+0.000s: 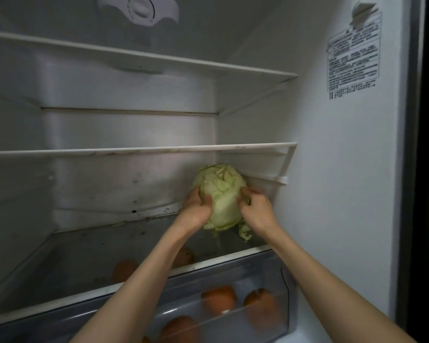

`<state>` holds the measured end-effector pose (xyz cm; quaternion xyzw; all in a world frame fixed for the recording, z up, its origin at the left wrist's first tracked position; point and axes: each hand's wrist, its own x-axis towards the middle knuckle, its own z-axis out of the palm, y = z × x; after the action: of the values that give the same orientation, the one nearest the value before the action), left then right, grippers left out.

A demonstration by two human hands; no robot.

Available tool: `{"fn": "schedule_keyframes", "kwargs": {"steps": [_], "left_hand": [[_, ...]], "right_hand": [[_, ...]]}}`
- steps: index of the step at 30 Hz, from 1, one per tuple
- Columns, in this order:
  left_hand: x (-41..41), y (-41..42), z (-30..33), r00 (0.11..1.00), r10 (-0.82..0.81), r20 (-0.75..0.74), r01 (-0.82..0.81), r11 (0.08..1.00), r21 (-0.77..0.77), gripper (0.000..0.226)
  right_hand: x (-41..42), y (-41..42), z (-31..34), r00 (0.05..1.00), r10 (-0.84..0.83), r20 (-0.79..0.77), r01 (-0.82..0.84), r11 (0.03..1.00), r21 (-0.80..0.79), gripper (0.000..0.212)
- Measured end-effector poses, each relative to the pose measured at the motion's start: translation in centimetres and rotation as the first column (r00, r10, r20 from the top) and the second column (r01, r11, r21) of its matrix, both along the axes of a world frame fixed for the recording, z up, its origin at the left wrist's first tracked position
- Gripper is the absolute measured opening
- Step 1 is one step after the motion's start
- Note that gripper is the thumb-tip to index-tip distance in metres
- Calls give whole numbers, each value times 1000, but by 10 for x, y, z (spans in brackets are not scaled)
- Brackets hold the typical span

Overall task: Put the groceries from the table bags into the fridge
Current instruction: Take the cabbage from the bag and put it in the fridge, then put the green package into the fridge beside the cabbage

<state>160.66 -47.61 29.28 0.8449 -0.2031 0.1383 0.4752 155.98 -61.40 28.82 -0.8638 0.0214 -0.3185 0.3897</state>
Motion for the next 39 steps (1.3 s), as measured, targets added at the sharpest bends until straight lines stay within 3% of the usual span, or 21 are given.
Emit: {"fn": "schedule_keyframes", "kwargs": {"steps": [6, 9, 11, 17, 25, 31, 39], "left_hand": [[-13, 8, 2, 999, -31, 40, 27, 995, 99, 50], [-25, 15, 5, 995, -36, 94, 15, 978, 208, 57], [-35, 21, 1, 985, 4, 174, -57, 950, 305, 70], [-116, 43, -10, 892, 158, 425, -377, 778, 503, 61], [-272, 66, -67, 812, 335, 478, -579, 566, 586, 63], [-392, 87, -122, 811, 449, 375, -583, 563, 586, 60], [-558, 169, -179, 755, 595, 276, -601, 457, 656, 73]], "right_hand": [[-21, 0, 0, 995, 90, -36, -91, 995, -48, 44], [-31, 0, -5, 995, 90, -50, -97, 982, -164, 53], [-39, -1, -10, 996, 73, -57, -86, 960, -267, 59], [-87, 8, -25, 998, 53, -35, -63, 895, -441, 66], [-209, 32, -66, 977, 200, -77, -209, 805, -555, 66], [-311, 56, -116, 912, 372, -171, -407, 767, -496, 65], [-425, 133, -166, 758, 590, -277, -643, 608, -466, 63]]}}
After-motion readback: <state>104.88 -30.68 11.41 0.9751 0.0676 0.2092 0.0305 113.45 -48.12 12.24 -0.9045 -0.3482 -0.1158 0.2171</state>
